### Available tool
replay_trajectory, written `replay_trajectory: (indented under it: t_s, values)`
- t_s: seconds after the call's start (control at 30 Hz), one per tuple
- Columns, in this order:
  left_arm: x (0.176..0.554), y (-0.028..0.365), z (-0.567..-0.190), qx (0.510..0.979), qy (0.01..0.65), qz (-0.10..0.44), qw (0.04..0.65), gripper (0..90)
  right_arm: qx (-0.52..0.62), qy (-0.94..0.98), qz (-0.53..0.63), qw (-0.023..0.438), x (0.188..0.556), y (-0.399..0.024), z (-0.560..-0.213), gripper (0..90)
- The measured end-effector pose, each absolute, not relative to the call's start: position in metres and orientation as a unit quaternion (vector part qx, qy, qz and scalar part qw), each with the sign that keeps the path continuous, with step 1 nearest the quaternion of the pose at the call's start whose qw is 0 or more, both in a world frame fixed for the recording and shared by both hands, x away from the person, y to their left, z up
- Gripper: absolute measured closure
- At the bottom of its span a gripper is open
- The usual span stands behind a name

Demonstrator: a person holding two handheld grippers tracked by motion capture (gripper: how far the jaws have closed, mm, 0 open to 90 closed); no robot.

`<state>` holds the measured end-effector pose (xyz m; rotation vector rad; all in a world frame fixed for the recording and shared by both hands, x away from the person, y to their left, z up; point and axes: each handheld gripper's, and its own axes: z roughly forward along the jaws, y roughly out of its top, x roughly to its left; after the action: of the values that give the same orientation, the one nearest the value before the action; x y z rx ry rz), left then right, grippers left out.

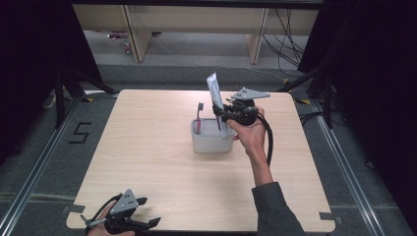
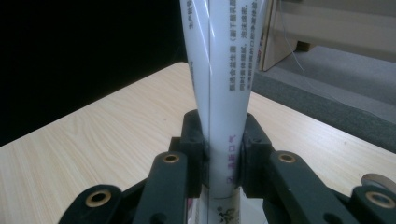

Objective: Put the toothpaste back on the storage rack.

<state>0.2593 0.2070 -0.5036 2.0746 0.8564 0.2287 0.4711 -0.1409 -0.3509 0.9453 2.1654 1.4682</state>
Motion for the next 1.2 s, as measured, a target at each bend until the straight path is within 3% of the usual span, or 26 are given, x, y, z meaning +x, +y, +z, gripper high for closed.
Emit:
replay_trajectory:
  t_s: [1.2]
  values:
    - [0.258,0.207,-0.503,0.829,0.347,0.088,0.429,17.7,0.339,0.766,0.509,0.199,0.497,-0.124,-0.375,75.5]
